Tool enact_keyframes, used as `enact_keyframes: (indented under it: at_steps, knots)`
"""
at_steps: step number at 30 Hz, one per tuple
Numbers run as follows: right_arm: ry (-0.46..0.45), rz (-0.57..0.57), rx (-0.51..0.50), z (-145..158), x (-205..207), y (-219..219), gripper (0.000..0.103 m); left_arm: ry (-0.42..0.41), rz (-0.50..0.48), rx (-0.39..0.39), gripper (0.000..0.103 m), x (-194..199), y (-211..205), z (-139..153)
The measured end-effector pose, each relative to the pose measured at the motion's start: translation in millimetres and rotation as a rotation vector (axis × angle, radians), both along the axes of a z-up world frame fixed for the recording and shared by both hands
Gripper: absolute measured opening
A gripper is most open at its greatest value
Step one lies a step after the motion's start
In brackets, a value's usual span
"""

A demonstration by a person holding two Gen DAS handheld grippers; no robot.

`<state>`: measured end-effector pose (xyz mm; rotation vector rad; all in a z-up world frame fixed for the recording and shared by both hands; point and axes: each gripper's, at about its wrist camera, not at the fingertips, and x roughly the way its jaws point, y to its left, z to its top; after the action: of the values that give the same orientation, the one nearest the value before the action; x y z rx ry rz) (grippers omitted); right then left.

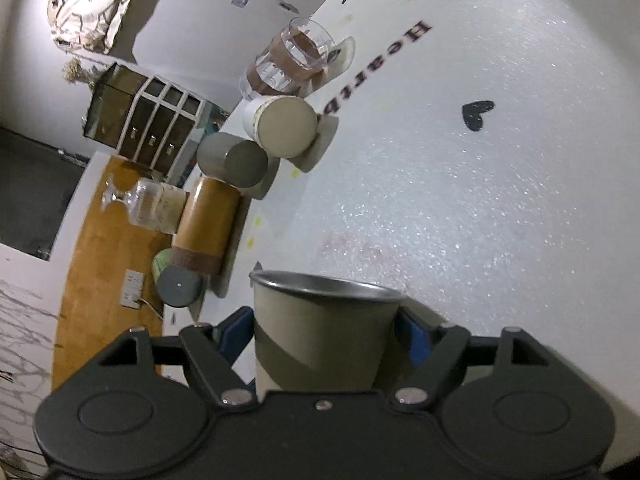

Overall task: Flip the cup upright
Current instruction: 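Rotate the cup opening-up with the right tool while the left tool opens and withdraws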

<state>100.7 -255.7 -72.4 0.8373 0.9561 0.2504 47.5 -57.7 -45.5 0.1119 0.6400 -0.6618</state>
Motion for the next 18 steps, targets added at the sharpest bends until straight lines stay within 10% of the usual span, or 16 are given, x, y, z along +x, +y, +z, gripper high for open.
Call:
enact_keyframes:
  at_steps: [6, 18]
  knots:
    - [-0.094, 0.066, -0.091, 17.1, -6.6, 5.2, 0.077, -0.018, 0.045, -0.02, 0.073, -3.2, 2.4, 1.5]
    - [-0.457, 0.066, -0.687, 67.8, -15.0, 9.5, 0.077, -0.053, 0.138, -0.087, 0.076, -5.3, 15.3, 7.3]
